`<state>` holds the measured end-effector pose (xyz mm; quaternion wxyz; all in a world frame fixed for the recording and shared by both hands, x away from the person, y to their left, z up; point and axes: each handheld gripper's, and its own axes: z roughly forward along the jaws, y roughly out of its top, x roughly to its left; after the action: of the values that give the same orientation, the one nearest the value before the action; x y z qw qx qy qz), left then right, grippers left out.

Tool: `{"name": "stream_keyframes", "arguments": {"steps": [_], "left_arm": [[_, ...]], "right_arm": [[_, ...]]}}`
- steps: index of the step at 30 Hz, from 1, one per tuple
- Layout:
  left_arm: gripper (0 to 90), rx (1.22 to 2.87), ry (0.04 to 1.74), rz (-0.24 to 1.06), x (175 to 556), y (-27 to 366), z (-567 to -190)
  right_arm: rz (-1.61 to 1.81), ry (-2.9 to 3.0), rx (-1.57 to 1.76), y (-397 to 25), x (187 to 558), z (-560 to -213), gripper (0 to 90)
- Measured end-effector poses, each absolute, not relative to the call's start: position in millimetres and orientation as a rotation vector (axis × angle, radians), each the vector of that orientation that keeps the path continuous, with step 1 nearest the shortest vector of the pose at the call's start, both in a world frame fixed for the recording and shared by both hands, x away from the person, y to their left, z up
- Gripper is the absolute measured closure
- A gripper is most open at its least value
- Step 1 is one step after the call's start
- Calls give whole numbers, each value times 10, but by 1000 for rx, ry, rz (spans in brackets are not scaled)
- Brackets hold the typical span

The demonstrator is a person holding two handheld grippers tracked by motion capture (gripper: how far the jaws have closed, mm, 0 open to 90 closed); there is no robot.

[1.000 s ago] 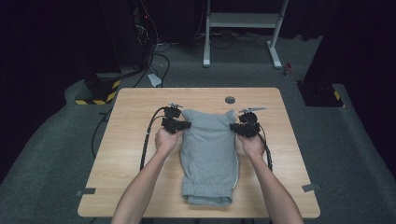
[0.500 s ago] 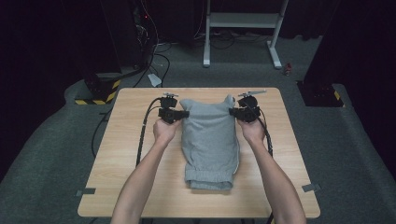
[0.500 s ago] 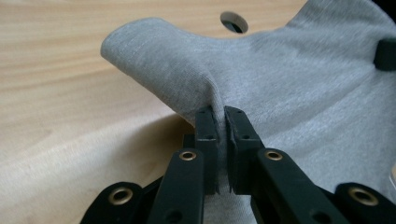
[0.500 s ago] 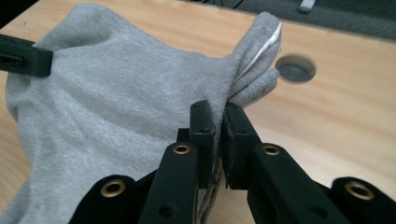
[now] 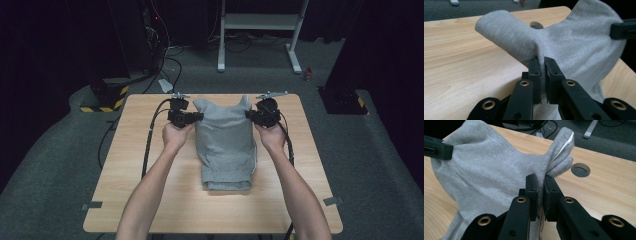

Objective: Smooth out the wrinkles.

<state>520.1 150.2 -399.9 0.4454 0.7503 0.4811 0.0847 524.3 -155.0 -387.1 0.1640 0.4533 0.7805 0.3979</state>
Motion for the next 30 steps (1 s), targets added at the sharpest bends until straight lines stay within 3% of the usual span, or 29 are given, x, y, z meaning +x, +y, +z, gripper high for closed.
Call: {"name": "stream_keyframes", "arguments": {"steps": [30], "left_arm": [[847, 1872, 1069, 157, 4591, 1480, -4143]], "right_arm": [[1204, 2259, 1248, -1800, 4553, -4095, 836]]}}
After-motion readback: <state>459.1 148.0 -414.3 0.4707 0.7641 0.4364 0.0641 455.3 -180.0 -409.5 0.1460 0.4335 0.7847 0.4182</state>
